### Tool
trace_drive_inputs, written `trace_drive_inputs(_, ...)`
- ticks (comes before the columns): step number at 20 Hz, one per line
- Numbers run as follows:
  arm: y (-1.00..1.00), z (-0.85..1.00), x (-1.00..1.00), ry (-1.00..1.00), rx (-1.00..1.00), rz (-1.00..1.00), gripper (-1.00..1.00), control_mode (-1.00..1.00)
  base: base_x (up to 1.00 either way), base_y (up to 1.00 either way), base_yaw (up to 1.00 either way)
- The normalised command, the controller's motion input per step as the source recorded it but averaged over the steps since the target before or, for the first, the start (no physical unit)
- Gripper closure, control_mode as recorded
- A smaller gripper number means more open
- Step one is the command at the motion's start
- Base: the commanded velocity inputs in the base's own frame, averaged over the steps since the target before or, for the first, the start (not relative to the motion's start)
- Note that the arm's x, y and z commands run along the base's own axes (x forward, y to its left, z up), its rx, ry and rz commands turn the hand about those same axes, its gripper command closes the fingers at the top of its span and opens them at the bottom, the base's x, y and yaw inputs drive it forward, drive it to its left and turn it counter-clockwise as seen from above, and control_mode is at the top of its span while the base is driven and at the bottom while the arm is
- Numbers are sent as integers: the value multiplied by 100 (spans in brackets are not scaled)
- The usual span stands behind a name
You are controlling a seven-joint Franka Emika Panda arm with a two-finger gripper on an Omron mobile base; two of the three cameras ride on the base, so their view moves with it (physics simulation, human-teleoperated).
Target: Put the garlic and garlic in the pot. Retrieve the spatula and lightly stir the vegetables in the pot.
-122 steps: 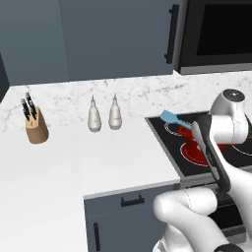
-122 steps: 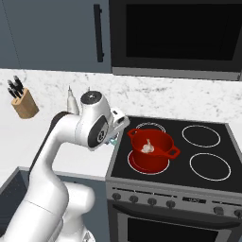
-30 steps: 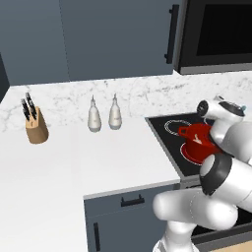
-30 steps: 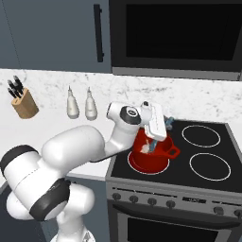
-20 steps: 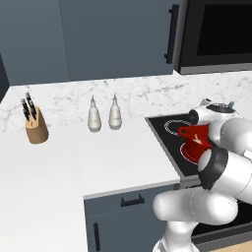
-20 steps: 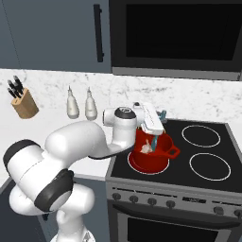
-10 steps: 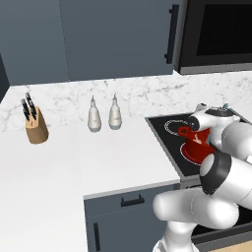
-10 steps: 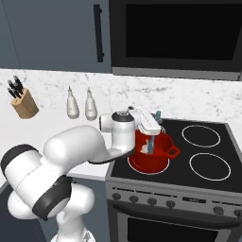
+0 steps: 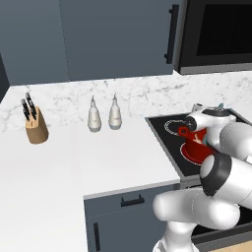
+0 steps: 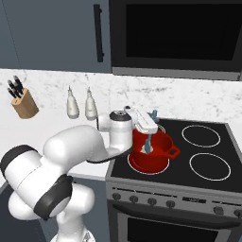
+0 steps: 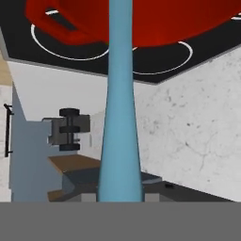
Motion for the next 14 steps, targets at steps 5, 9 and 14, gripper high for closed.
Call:
trace_drive_inputs(5,30,-23,8,-3,0,0,100,-100,0,0,0)
trace_drive_inputs(9,24,-53,25,0,-3,0,100,-100,0,0,0)
trace_drive_inputs(14,8,-45,37,0,-7,0,100,-100,0,0,0)
